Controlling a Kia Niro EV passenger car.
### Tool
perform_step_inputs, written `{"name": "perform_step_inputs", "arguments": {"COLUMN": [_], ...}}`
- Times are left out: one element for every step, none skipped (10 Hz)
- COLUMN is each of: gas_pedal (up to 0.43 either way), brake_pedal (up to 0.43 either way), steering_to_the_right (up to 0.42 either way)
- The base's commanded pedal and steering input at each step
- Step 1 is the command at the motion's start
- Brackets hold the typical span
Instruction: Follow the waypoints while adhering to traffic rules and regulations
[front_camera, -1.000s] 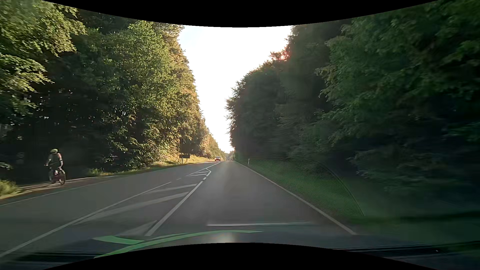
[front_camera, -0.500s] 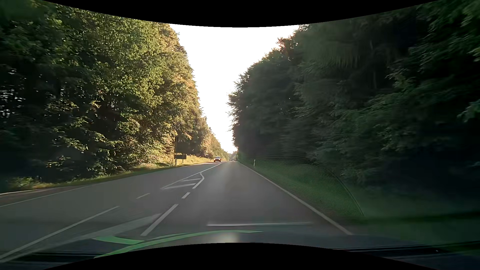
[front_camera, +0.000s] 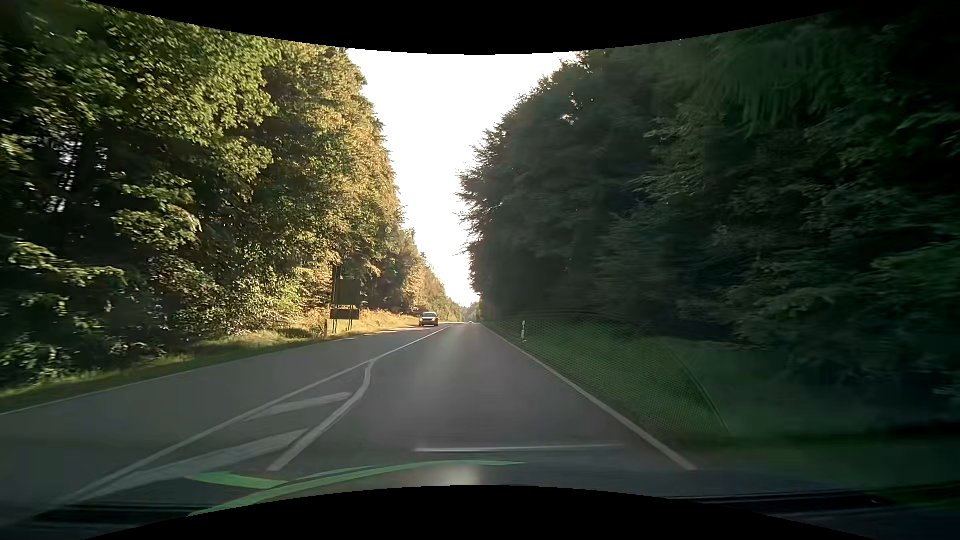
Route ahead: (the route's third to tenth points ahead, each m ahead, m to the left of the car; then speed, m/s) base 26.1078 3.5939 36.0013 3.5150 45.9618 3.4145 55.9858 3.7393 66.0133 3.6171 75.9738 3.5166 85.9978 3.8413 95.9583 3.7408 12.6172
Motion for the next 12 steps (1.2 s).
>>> {"name": "perform_step_inputs", "arguments": {"gas_pedal": [0.287, 0.287, 0.287, 0.287, 0.287, 0.287, 0.287, 0.287, 0.287, 0.287, 0.287, 0.287], "brake_pedal": [0.0, 0.0, 0.0, 0.0, 0.0, 0.0, 0.0, 0.0, 0.0, 0.0, 0.0, 0.0], "steering_to_the_right": [-0.007, -0.007, -0.007, -0.007, -0.006, -0.006, -0.006, -0.006, -0.006, -0.006, -0.006, -0.006]}}
